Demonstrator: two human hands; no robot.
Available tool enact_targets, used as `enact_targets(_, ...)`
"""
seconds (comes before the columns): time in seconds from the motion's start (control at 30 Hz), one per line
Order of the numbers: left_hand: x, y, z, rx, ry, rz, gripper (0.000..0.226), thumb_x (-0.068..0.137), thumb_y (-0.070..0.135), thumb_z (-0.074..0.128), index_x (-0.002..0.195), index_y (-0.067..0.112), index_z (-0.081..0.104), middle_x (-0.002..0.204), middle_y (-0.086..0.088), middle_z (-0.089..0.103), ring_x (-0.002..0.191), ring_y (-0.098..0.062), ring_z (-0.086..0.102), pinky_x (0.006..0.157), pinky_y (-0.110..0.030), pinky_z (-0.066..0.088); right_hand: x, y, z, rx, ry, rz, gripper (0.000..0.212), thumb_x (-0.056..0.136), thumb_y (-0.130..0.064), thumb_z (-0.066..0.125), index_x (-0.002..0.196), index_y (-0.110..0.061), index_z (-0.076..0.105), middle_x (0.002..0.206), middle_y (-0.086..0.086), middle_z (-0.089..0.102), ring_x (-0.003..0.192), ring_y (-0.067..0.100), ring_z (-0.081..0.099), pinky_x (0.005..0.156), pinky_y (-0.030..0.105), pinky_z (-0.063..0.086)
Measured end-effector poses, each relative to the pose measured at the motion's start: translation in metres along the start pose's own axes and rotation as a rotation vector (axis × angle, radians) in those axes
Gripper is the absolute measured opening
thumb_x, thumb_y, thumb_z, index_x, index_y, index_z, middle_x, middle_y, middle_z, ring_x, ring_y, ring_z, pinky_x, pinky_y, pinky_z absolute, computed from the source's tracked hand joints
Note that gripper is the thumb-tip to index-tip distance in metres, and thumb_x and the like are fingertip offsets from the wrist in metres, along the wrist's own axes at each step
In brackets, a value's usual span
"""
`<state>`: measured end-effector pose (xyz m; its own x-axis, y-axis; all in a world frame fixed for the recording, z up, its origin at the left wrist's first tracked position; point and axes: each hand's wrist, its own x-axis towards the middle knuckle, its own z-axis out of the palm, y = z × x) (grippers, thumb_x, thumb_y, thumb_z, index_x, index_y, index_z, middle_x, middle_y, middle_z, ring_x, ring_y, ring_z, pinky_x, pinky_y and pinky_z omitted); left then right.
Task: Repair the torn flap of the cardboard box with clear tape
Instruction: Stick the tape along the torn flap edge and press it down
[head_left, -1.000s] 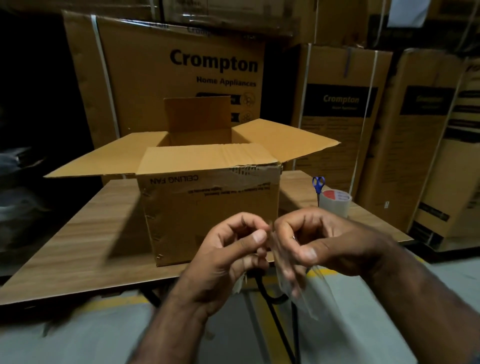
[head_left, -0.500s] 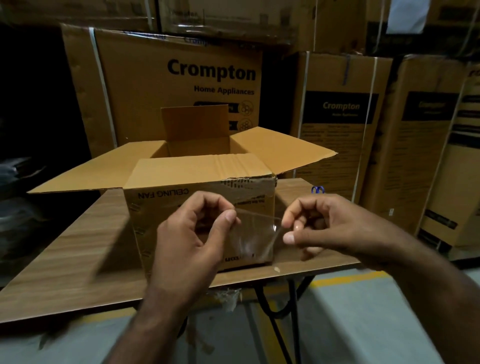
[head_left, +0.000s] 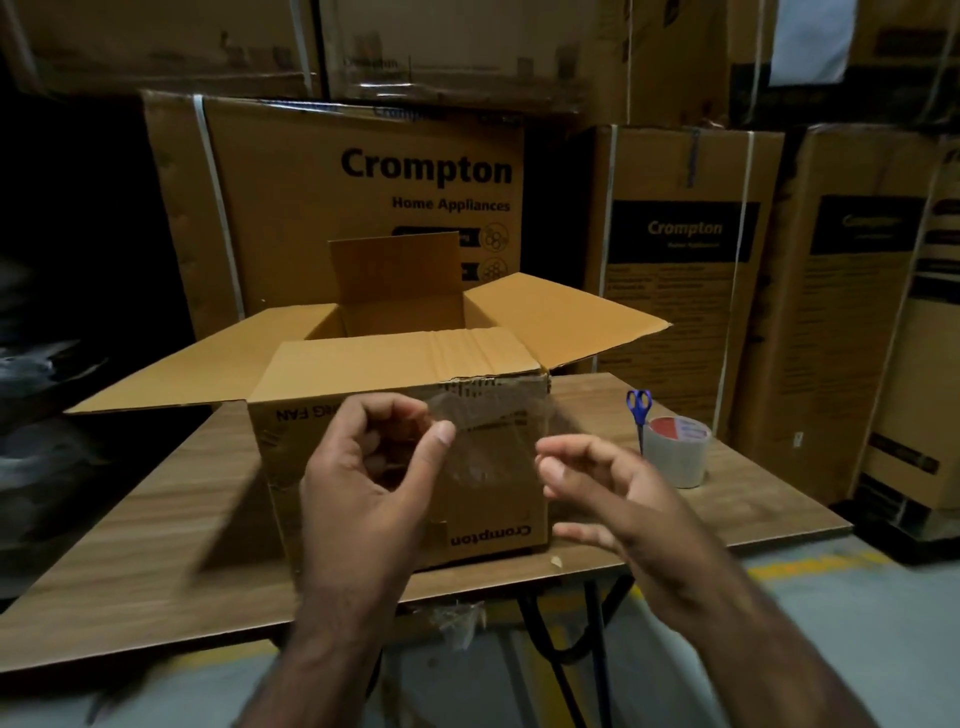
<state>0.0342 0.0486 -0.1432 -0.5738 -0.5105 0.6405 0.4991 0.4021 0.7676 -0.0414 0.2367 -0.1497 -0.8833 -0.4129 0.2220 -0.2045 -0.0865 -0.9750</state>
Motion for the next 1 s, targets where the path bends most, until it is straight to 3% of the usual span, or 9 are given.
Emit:
enact_targets(0.1,0.001,-0.003,0.001,0.013,-0.018,-0.009,0.029,0.080,0.023,0.077,0.104,0.031,0.063,0.100,0.011,0.073,0.098,-0.006,0.070,0.083,-0.034,0.059,0.009,0.007,0.009,0.016,0.140,-0.057,0.014,0.073,-0.034,0.081,0.086,-0.028,0.079,0.099,-0.001,0.079,0.103,0.019,0.072,0.089,0.045,0.060)
enact_targets(0.33,0.012,-0.009,0.011,0.062,0.043,0.069,0.027,0.084,0.020,0.077,0.103,0.033,0.063,0.097,0.014,0.073,0.097,-0.001,0.069,0.075,-0.019,0.060,0.032,0.003,0.009,-0.076,0.282,-0.187,0.007,0.081,-0.025,0.080,0.086,-0.030,0.079,0.093,-0.010,0.078,0.093,0.005,0.070,0.082,0.034,0.059)
enact_targets(0.43,0.018,-0.009,0.021,0.145,0.090,0.138,0.053,0.084,0.019,0.079,0.130,0.034,0.057,0.099,0.016,0.071,0.095,0.002,0.069,0.070,-0.008,0.055,0.041,0.006,0.010,-0.100,0.373,-0.214,0.013,0.082,-0.024,0.081,0.093,-0.030,0.077,0.091,-0.008,0.078,0.092,0.007,0.072,0.084,0.040,0.062)
enact_targets(0.5,0.022,-0.012,0.027,0.193,0.117,0.161,0.069,0.083,0.020,0.080,0.143,0.034,0.049,0.100,0.020,0.069,0.094,0.007,0.068,0.073,-0.005,0.053,0.048,0.008,0.010,-0.142,0.397,-0.221,0.030,0.082,-0.028,0.082,0.110,-0.032,0.071,0.090,-0.006,0.079,0.094,0.008,0.072,0.082,0.038,0.060)
enact_targets(0.57,0.025,-0.015,0.031,0.226,0.136,0.148,0.062,0.082,0.023,0.081,0.138,0.031,0.056,0.102,0.022,0.068,0.094,0.013,0.065,0.074,-0.002,0.051,0.053,0.011,0.008,-0.185,0.421,-0.210,0.044,0.080,-0.032,0.083,0.120,-0.034,0.063,0.088,-0.005,0.079,0.093,0.006,0.073,0.078,0.029,0.054)
enact_targets(0.7,0.031,-0.024,0.034,0.259,0.150,0.107,0.028,0.081,0.026,0.082,0.107,0.026,0.072,0.097,0.020,0.071,0.092,0.009,0.067,0.072,-0.008,0.055,0.061,0.017,0.004,-0.164,0.459,-0.205,0.019,0.079,-0.032,0.084,0.093,-0.027,0.073,0.086,-0.007,0.076,0.089,0.009,0.072,0.071,0.026,0.059)
enact_targets(0.77,0.035,-0.026,0.033,0.300,0.142,0.131,0.017,0.083,0.027,0.080,0.099,0.026,0.073,0.091,0.020,0.070,0.089,0.007,0.068,0.073,-0.011,0.057,0.064,0.019,0.003,-0.170,0.450,-0.208,0.014,0.079,-0.031,0.084,0.089,-0.028,0.073,0.088,-0.008,0.076,0.090,0.007,0.071,0.074,0.028,0.060)
enact_targets(0.93,0.044,-0.030,0.035,0.481,0.137,0.155,0.016,0.089,0.039,0.070,0.100,0.028,0.067,0.100,0.002,0.062,0.093,-0.012,0.060,0.065,-0.018,0.049,0.071,0.018,0.005,-0.178,0.412,-0.225,0.014,0.080,-0.033,0.084,0.088,-0.027,0.075,0.090,-0.008,0.077,0.092,0.008,0.072,0.083,0.036,0.062)
enact_targets(1.0,0.044,-0.028,0.035,0.536,0.148,0.197,0.016,0.090,0.036,0.069,0.101,0.025,0.067,0.100,0.004,0.057,0.099,-0.014,0.053,0.068,-0.020,0.046,0.071,0.019,0.006,-0.179,0.392,-0.215,0.012,0.081,-0.034,0.082,0.088,-0.027,0.075,0.086,-0.008,0.079,0.088,0.006,0.074,0.084,0.039,0.063)
